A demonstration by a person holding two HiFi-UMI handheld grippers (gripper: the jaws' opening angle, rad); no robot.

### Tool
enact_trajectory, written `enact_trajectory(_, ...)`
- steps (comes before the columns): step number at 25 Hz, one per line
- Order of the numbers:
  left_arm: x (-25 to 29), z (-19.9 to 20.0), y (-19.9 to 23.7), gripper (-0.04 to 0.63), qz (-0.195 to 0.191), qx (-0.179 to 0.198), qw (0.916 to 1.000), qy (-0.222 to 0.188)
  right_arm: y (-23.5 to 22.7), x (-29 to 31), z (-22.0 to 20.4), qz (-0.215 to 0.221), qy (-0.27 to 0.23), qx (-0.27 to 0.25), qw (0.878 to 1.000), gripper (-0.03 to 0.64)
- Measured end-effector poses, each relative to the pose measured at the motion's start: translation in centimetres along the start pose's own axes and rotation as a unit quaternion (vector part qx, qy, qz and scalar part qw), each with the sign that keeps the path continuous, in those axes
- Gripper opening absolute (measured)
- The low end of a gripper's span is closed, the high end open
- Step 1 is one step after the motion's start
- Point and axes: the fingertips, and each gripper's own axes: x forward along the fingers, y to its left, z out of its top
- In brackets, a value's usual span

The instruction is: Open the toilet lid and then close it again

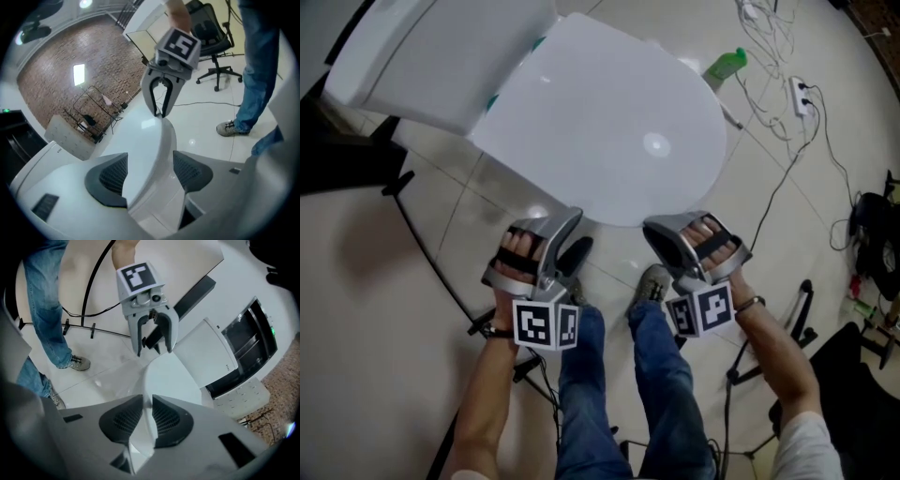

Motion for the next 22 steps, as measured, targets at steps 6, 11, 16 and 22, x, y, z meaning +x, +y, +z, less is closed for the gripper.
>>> enact_trajectory(6,2.4,0.8,1.3,0.176,0.066,0.031,0.9973,0.007,-2.5,-1.9,2.0,-0.025,-0.022,-0.009,0.999,0.067)
enact_trajectory(11,-0.3,2.1,4.8,0.092,0.089,-0.008,0.996,-0.006,-6.1,-4.3,4.1,-0.071,-0.049,-0.027,0.996,0.069)
enact_trajectory(16,-4.6,1.4,10.6,0.074,0.096,-0.13,0.9868,-0.016,-13.7,-7.3,9.0,-0.134,-0.106,-0.026,0.985,0.084)
enact_trajectory(22,-8.8,-2.1,18.1,0.06,0.124,-0.34,0.9314,-0.038,-19.9,-12.6,9.7,-0.163,-0.078,0.018,0.983,0.084)
